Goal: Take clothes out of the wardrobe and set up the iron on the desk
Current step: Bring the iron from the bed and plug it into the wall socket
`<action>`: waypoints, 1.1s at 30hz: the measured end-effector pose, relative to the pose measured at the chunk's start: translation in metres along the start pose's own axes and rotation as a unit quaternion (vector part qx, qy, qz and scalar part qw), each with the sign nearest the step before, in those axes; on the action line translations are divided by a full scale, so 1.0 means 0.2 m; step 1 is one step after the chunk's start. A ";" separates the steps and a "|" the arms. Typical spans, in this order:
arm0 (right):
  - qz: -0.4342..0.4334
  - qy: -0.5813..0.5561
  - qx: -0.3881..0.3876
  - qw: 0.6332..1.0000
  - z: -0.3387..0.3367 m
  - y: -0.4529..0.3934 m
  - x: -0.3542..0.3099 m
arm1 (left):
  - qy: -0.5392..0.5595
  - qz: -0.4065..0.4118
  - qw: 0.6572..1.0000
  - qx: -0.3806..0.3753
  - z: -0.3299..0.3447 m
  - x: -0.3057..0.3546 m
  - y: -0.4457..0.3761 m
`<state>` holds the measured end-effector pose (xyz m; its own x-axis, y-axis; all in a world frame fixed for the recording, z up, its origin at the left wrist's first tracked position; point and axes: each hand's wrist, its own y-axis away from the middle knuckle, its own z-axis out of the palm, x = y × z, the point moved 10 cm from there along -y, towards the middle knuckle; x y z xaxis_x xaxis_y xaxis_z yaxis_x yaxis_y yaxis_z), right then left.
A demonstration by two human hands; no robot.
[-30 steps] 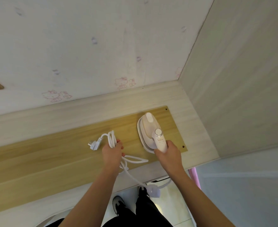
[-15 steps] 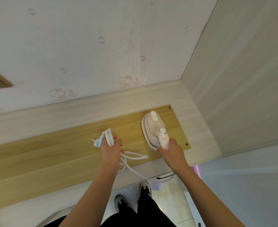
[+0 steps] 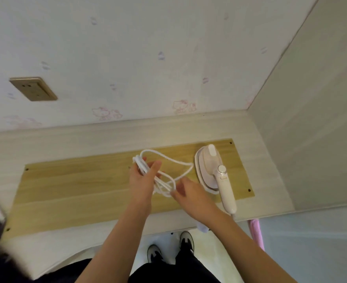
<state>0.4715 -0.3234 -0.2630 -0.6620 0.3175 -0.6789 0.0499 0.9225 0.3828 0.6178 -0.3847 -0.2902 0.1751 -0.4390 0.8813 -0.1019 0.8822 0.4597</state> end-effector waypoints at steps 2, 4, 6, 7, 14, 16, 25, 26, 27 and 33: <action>-0.004 -0.043 -0.021 0.999 0.03 -0.03 -0.04 | 0.007 0.019 1.000 -0.003 0.00 0.04 0.02; 0.000 -0.075 -0.034 0.997 0.05 -0.05 -0.06 | 0.018 0.035 0.999 -0.007 -0.01 0.09 0.03; 0.005 -0.100 -0.041 0.994 0.07 -0.07 -0.05 | 0.039 0.042 0.998 -0.006 -0.04 0.12 0.04; 0.000 -0.098 -0.033 0.995 0.06 -0.08 -0.04 | 0.054 0.047 0.997 -0.002 -0.07 0.13 0.03; -0.003 -0.148 0.002 0.989 -0.01 -0.14 -0.01 | 0.103 0.111 0.987 0.062 -0.31 0.32 -0.01; 0.013 -0.180 0.008 0.984 -0.04 -0.16 0.00 | 0.112 0.135 0.982 0.066 -0.34 0.39 0.01; 0.089 -0.151 0.106 0.979 -0.19 -0.32 0.23 | 0.031 0.251 0.957 0.141 -0.59 0.65 0.08; 0.094 -0.134 0.105 0.981 -0.19 -0.34 0.25 | 0.020 0.256 0.955 0.146 -0.61 0.68 0.08; 0.099 -0.116 0.106 0.983 -0.20 -0.35 0.27 | 0.012 0.259 0.954 0.151 -0.64 0.70 0.08; 0.114 -0.017 0.089 0.989 -0.17 -0.41 0.31 | -0.012 0.272 0.951 0.144 -0.74 0.83 0.11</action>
<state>0.4015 -0.3868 -0.3145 -0.5937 0.5262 -0.6088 0.3276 0.8491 0.4144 0.7892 -0.4125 -0.1502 -0.0016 0.0618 0.9981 -0.4361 0.8981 -0.0563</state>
